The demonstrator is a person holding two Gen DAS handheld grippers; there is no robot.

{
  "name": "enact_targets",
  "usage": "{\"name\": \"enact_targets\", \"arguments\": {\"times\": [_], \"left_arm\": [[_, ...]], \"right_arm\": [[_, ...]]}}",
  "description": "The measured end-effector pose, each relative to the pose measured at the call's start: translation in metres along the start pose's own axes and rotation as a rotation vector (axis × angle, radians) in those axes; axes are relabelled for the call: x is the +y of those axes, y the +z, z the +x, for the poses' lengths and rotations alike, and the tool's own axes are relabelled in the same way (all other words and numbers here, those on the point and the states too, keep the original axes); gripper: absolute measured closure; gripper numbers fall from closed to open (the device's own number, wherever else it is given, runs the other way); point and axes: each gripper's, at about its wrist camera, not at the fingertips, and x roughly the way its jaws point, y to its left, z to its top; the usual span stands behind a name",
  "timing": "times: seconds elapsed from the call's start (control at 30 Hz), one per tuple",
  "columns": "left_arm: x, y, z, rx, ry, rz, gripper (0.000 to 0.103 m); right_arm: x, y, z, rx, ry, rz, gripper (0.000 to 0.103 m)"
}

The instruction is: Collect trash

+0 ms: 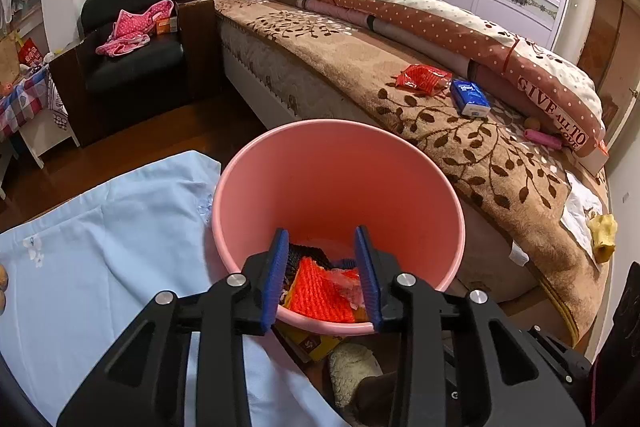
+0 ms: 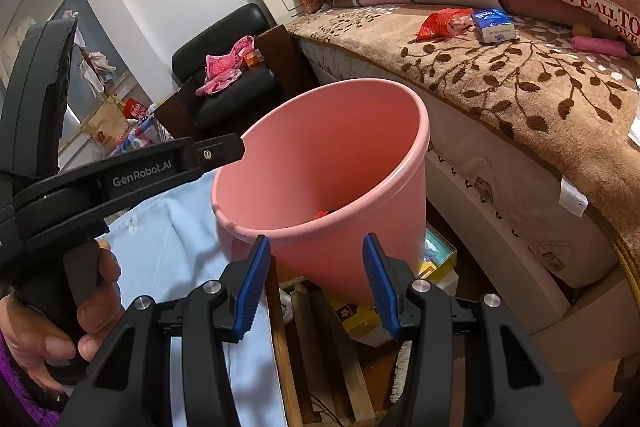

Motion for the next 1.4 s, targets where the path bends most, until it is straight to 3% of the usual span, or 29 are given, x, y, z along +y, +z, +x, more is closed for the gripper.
{"name": "enact_targets", "arguments": {"times": [0.2, 0.37, 0.67, 0.87, 1.4], "left_arm": [[0.002, -0.002, -0.009, -0.034, 0.033, -0.005, 0.067], [0.005, -0.006, -0.023, -0.068, 0.108, 0.030, 0.067], [0.023, -0.019, -0.055, -0.109, 0.101, -0.018, 0.067], [0.033, -0.030, -0.073, -0.131, 0.154, -0.056, 0.067], [0.059, -0.041, -0.095, -0.124, 0.159, -0.129, 0.067]], "right_arm": [[0.004, 0.000, -0.003, -0.006, 0.001, -0.009, 0.055], [0.011, -0.002, -0.007, -0.009, 0.004, -0.022, 0.055], [0.033, -0.006, -0.015, -0.013, 0.005, -0.070, 0.055], [0.048, -0.010, -0.018, -0.009, 0.004, -0.100, 0.055], [0.080, -0.016, -0.018, 0.002, -0.011, -0.166, 0.055]]}}
